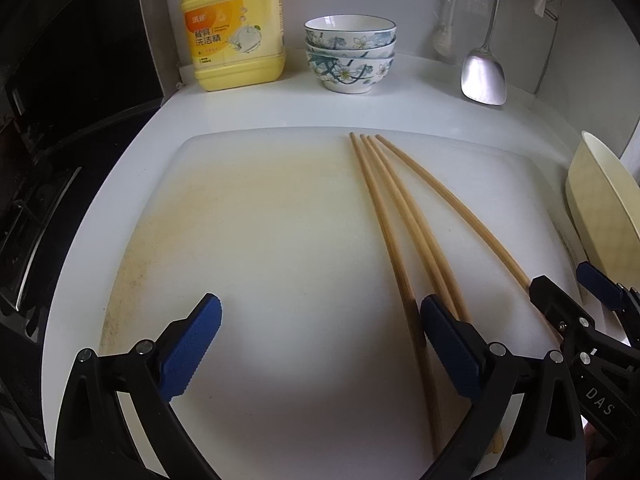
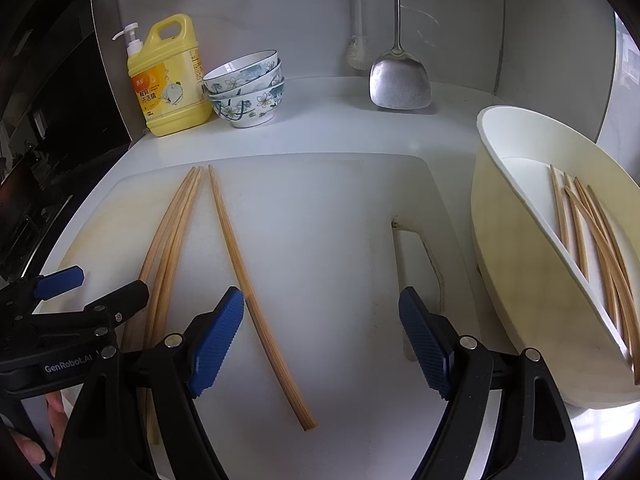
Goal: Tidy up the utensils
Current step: 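Close the left tool on one chopstick while the right tool grasps another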
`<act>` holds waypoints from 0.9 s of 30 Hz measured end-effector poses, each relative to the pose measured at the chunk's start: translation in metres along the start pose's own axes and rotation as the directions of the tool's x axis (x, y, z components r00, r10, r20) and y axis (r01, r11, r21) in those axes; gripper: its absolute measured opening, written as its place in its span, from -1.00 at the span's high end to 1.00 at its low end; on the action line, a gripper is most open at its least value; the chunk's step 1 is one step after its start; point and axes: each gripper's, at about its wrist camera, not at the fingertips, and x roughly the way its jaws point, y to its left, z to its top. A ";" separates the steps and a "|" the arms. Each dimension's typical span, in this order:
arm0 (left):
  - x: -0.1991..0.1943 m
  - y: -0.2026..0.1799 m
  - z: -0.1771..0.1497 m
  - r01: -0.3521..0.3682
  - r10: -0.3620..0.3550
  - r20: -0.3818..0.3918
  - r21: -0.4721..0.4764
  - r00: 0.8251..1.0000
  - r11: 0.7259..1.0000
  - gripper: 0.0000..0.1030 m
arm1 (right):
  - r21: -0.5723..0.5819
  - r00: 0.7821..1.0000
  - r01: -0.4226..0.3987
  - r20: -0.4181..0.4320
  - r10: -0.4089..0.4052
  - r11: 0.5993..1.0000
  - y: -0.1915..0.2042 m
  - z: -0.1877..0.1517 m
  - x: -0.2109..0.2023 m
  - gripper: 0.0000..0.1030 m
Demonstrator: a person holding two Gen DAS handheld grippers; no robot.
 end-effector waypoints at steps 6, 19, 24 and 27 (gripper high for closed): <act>0.002 0.020 0.003 -0.025 0.025 -0.003 -0.046 1.000 0.999 -0.90 | -0.033 1.000 0.021 -0.013 -0.022 0.999 0.008 0.005 0.008 -0.48; 0.017 0.012 0.027 -0.008 0.008 -0.014 -0.020 1.000 1.000 -0.89 | -0.130 0.999 0.033 -0.021 -0.036 0.991 0.026 0.022 0.023 -0.46; 0.020 0.008 0.033 0.019 -0.019 -0.003 0.013 1.000 1.000 -0.76 | -0.155 0.999 0.018 -0.026 -0.022 0.988 0.034 0.026 0.026 -0.38; 0.021 0.005 0.038 0.030 -0.031 0.004 0.033 1.000 0.999 -0.56 | -0.138 0.999 -0.014 -0.041 0.009 0.990 0.033 0.030 0.030 -0.35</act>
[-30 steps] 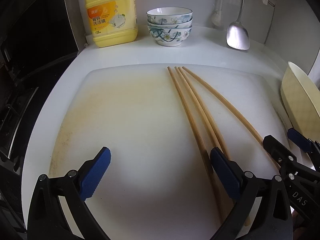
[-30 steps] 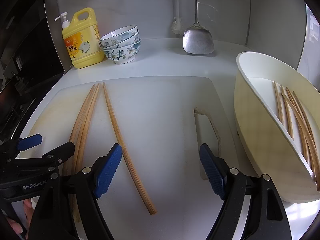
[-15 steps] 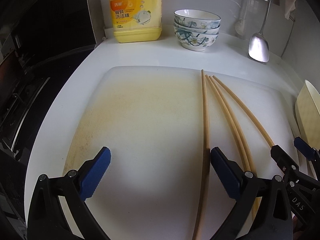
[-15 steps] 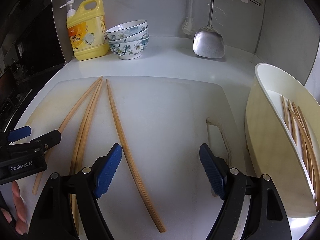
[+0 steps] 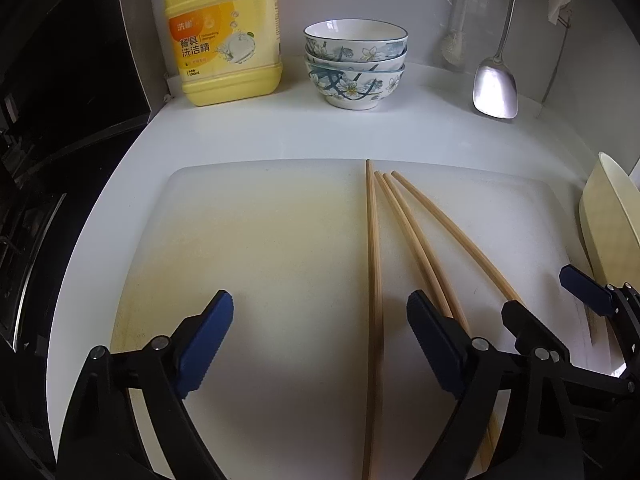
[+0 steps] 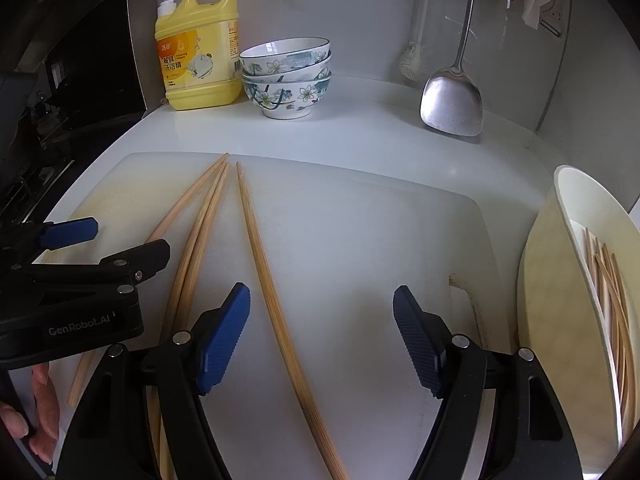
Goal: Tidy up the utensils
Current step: 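Close the left tool on one chopstick while the right tool grasps another, then lift and carry both held chopsticks over the cream basin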
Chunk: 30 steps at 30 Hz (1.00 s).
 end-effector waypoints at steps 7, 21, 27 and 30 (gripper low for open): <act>-0.004 -0.006 0.001 0.037 -0.038 0.021 0.050 0.999 0.998 -0.04 | -0.026 1.000 -0.023 0.014 0.023 0.999 0.010 0.001 -0.002 0.11; -0.010 0.006 -0.003 0.131 -0.132 0.027 0.051 0.991 0.990 0.87 | -0.028 0.999 -0.016 0.029 0.017 0.999 0.023 -0.003 -0.006 0.87; -0.021 0.018 -0.010 0.173 -0.173 0.002 0.057 0.985 0.983 0.87 | 0.078 0.999 -0.036 0.030 0.034 0.996 0.017 -0.006 -0.021 0.88; -0.037 0.024 -0.009 0.185 -0.185 -0.003 0.076 0.983 0.980 0.87 | 0.129 0.999 -0.039 0.040 0.035 0.991 0.018 -0.004 -0.039 0.88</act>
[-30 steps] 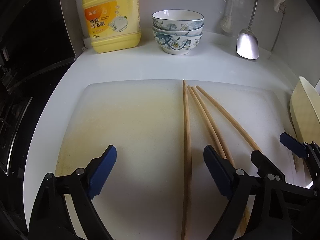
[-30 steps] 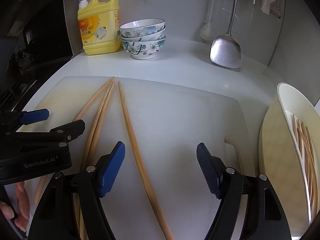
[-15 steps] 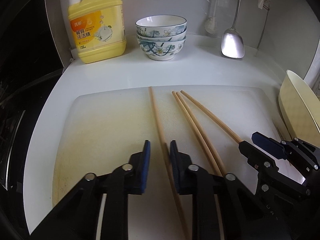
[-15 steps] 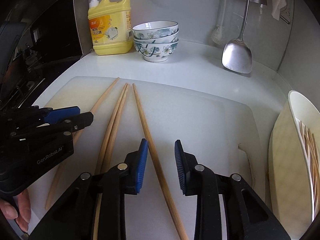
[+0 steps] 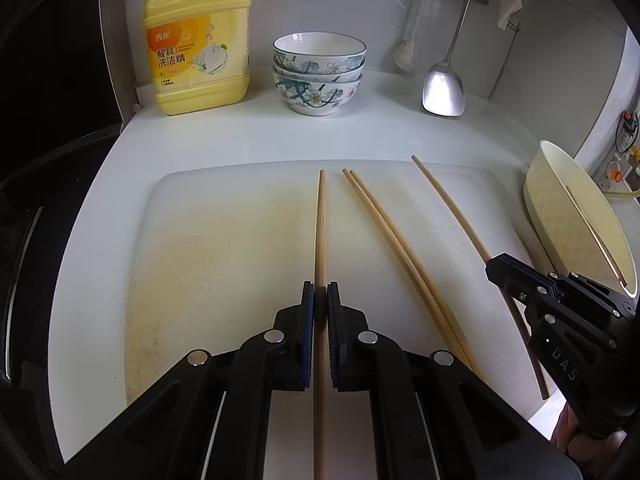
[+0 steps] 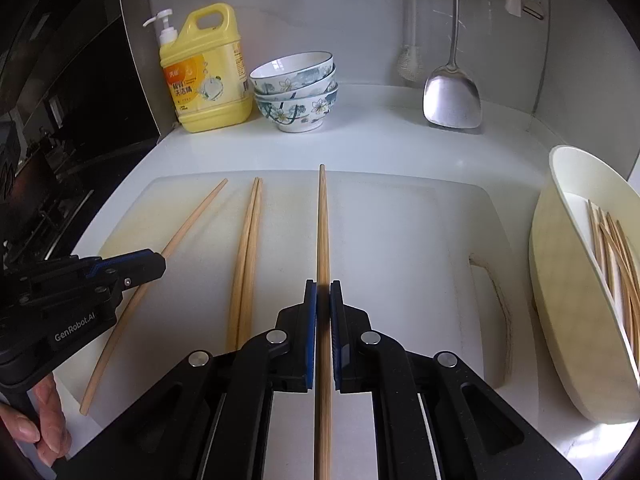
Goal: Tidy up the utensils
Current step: 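Lift and carry both held chopsticks over the cream basin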
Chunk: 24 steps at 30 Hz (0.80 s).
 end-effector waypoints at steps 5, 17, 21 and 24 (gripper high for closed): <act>-0.037 -0.007 0.008 0.033 -0.031 -0.018 0.074 0.999 0.997 0.87 | 0.080 1.000 0.002 -0.004 -0.001 0.997 0.008 0.009 -0.042 0.88; -0.082 -0.118 0.049 0.319 -0.314 -0.057 0.238 0.948 0.917 0.87 | 0.295 0.974 0.203 0.034 -0.223 0.934 -0.080 0.008 -0.159 0.87; -0.075 -0.174 0.066 0.383 -0.376 -0.079 0.279 0.923 0.881 0.87 | 0.343 0.962 0.247 0.024 -0.271 0.906 -0.130 0.000 -0.172 0.87; -0.062 -0.215 0.074 0.393 -0.381 -0.101 0.303 0.919 0.868 0.87 | 0.363 0.963 0.249 0.011 -0.271 0.898 -0.166 -0.002 -0.168 0.87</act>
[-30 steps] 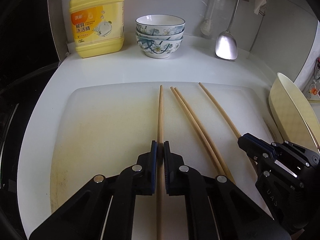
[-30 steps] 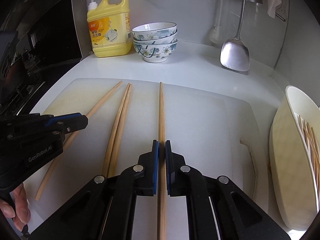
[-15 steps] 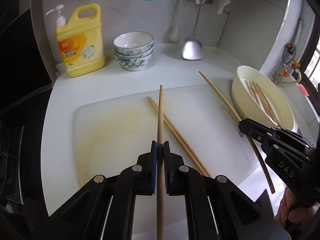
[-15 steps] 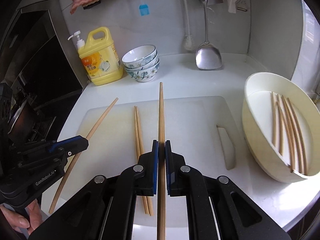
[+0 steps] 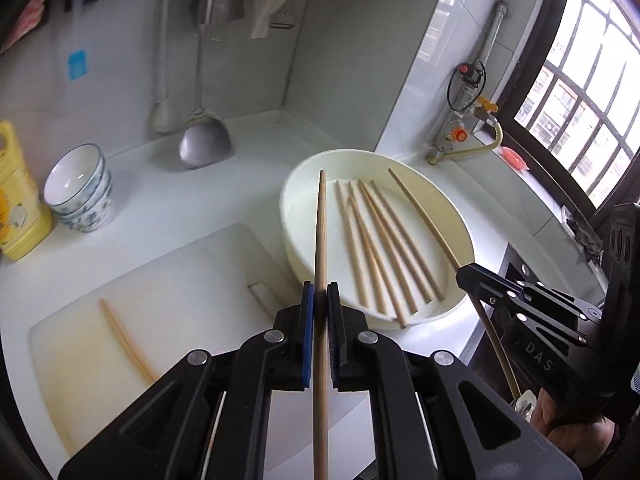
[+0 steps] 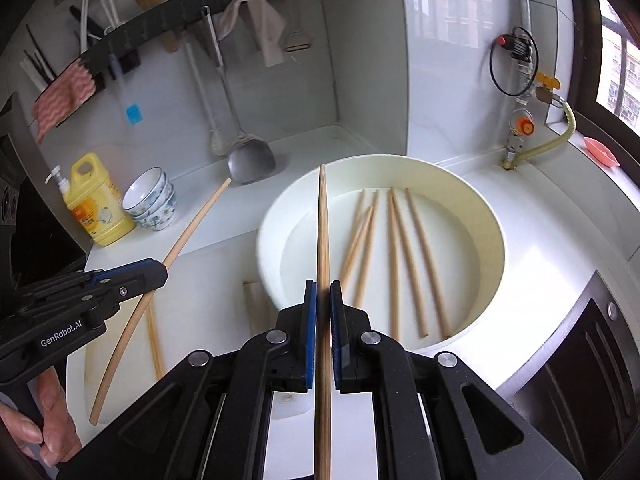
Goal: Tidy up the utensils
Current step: 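Lift and carry both held chopsticks over the cream basin, then lower both chopsticks into the cream basin and open both tools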
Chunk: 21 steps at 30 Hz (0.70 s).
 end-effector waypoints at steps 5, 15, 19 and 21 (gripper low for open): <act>0.053 -0.036 0.023 0.028 -0.026 -0.073 0.036 0.997 0.999 0.87 | 0.068 1.000 -0.010 -0.020 0.011 0.998 -0.049 0.018 0.031 0.87; 0.139 -0.059 0.030 0.036 -0.038 -0.220 -0.016 0.975 0.999 0.87 | 0.083 0.996 -0.052 -0.064 0.057 0.995 -0.094 0.038 0.079 0.87; 0.159 -0.059 0.034 0.004 -0.008 -0.223 -0.020 0.975 1.000 0.86 | 0.092 0.994 -0.070 -0.077 0.077 0.993 -0.099 0.039 0.092 0.87; 0.166 -0.057 0.038 -0.009 0.004 -0.216 -0.021 0.976 1.000 0.86 | 0.100 0.993 -0.077 -0.081 0.086 0.992 -0.102 0.039 0.098 0.87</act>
